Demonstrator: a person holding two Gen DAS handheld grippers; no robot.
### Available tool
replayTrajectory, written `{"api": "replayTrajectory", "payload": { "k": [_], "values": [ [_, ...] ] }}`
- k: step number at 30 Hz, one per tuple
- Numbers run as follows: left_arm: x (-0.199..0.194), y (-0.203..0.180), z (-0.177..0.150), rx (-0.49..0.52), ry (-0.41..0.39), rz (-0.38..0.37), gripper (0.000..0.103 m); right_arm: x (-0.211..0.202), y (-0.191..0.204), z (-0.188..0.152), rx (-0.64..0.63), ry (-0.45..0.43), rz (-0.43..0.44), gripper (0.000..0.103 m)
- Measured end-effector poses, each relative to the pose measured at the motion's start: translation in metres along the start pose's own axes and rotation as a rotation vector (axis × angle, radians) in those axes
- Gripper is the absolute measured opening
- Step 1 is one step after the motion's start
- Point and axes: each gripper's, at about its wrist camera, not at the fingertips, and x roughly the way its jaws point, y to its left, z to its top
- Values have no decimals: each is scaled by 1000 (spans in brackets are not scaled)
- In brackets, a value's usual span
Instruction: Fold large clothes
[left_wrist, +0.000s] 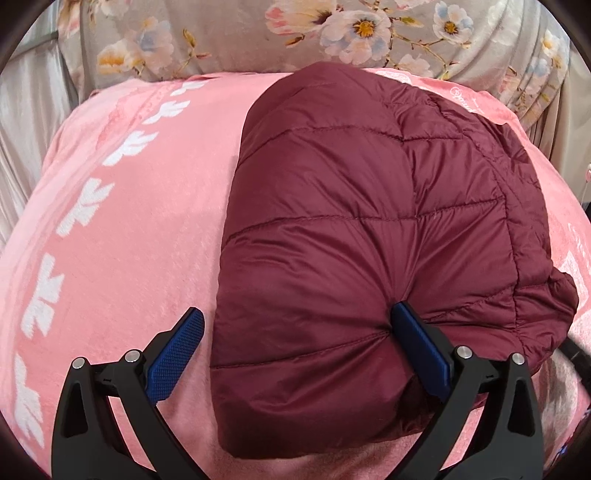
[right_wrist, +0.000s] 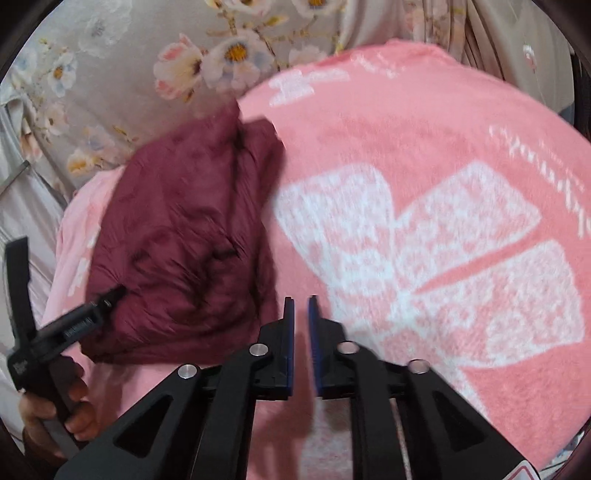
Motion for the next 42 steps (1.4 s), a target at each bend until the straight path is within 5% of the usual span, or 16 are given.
{"api": "replayTrajectory", "payload": {
  "k": [4,7,12,21,30,42],
  "values": [
    [-15,8,11,-25,-10,-52,98,-23,19,23,-32,-102,54,73],
    [-24,24,33,-75,-42,-116,98,-17,30,46,-40,-119,99,78],
    [11,54,74,-184,30,-196,98,31,16,74,103,-14,195,79],
    [67,47,75,-288,111,-284,98,100,14,61,246,154,322,80],
    [70,35,66,-235,19,-218,98,102,32,51,145,46,299,79],
    [69,31,64,-206,-20,-190,98,101,35,46,130,12,338,56]
  ]
}}
